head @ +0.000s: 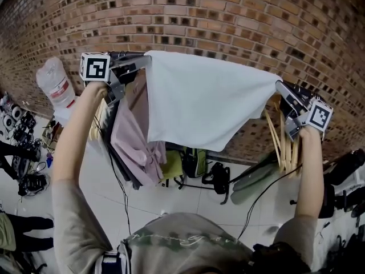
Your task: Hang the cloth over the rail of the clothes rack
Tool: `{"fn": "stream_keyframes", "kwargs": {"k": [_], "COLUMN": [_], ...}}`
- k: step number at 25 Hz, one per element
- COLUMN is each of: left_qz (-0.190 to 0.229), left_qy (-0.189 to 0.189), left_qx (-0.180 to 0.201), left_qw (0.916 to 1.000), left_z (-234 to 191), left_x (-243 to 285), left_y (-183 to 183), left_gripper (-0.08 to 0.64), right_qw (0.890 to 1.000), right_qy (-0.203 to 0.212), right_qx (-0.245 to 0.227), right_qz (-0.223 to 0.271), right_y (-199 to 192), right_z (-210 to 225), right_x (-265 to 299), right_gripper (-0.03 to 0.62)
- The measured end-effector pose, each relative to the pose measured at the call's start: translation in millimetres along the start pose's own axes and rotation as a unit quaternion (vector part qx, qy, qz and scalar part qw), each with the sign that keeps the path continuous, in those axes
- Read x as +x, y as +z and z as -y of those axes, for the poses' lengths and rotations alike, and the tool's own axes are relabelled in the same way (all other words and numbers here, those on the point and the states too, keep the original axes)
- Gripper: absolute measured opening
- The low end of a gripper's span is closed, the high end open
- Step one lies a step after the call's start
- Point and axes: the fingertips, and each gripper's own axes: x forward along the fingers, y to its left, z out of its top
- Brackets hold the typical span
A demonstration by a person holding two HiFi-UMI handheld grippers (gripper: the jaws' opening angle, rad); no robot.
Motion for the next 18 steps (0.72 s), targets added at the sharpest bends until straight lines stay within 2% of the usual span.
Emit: {"fn": "stream_keyframes", "kwargs": {"k": [2,3,4,7,12,15,18], "left_qz": [-0.002,-0.001,0.000,0.002,0.003,0.006,0.012], "left_qy": [0.004,0.004,0.001,-0.005,-0.003,-0.006,-0.009], "left_qx": [-0.013,-0.018,-0.022,-0.022,-0.015,-0.004,0.014], "left_qw": [0.9999,0.9998,0.9998,0.9997,0.9999,1.0000,0.9998], "left_z": [-5,-6,-5,-2,-3,0,5], "left_x": [-3,-3,-3,-3,-3,-2,1], "left_y": [-4,-5,-6,-6,-9,-5,-2], "left_gripper": [0.020,0.020,0.020,0.020,0.020,0.020,0.020], "right_qw": [1.000,1.000,1.000,1.000,0.998,0.994,0.993], "right_qy": [0.003,0.002,0.000,-0.007,-0.035,-0.062,-0.070], "right_qx": [0.001,0.002,0.001,-0.005,-0.037,-0.054,-0.058], "right_qz": [0.011,0.014,0.015,0.011,-0.040,-0.075,-0.077], "right_y": [1,0,-1,-9,-46,-68,-85], "right_z": [1,2,3,4,15,28,37], "right_x": [-8,-12,-15,-20,-16,-9,-5], "right_gripper": [0.027,0.066,0.075,0.075,0.075,0.109,0.109]}}
